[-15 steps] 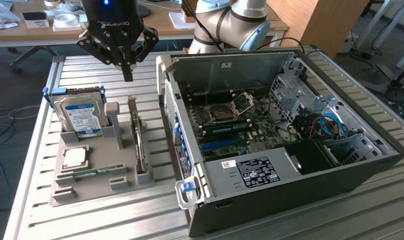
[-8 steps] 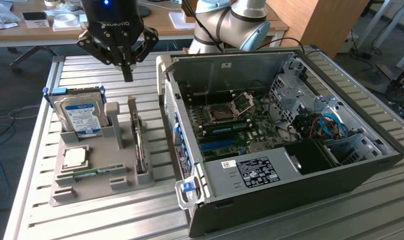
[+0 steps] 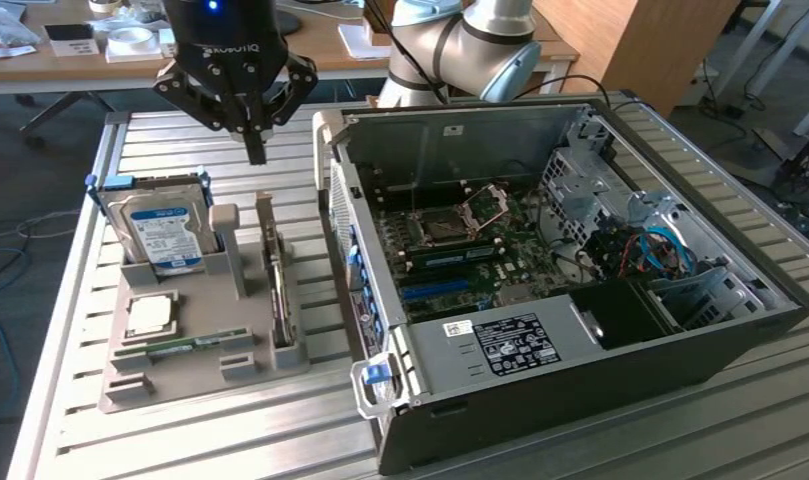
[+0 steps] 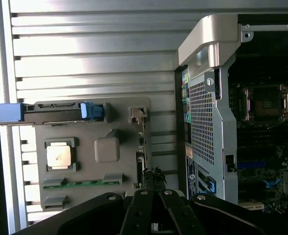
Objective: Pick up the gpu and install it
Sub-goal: 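Reach for the gpu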
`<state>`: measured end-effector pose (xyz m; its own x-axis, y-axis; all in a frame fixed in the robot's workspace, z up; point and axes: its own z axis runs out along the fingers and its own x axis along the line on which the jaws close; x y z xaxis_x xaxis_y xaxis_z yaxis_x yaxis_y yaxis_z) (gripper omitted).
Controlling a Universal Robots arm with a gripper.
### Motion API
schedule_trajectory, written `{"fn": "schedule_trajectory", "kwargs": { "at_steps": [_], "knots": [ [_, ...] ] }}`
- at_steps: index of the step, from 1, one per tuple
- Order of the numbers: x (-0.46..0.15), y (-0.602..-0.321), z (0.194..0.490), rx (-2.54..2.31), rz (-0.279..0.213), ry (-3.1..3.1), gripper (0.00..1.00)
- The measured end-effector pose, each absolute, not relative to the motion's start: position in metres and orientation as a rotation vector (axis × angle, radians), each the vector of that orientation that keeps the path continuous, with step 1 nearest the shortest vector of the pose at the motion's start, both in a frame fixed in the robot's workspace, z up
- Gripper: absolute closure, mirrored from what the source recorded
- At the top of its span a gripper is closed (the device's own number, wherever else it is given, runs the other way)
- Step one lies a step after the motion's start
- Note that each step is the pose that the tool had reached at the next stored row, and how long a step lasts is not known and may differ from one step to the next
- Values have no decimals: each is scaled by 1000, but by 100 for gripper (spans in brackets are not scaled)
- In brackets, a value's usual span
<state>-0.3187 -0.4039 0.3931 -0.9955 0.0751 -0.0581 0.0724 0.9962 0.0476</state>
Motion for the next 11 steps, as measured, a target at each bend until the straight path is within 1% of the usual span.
{"fn": "schedule_trajectory", "kwargs": {
  "at_steps": [11],
  "knots": [
    [-319,-420,393,114,70,3079,89]
  ]
}}
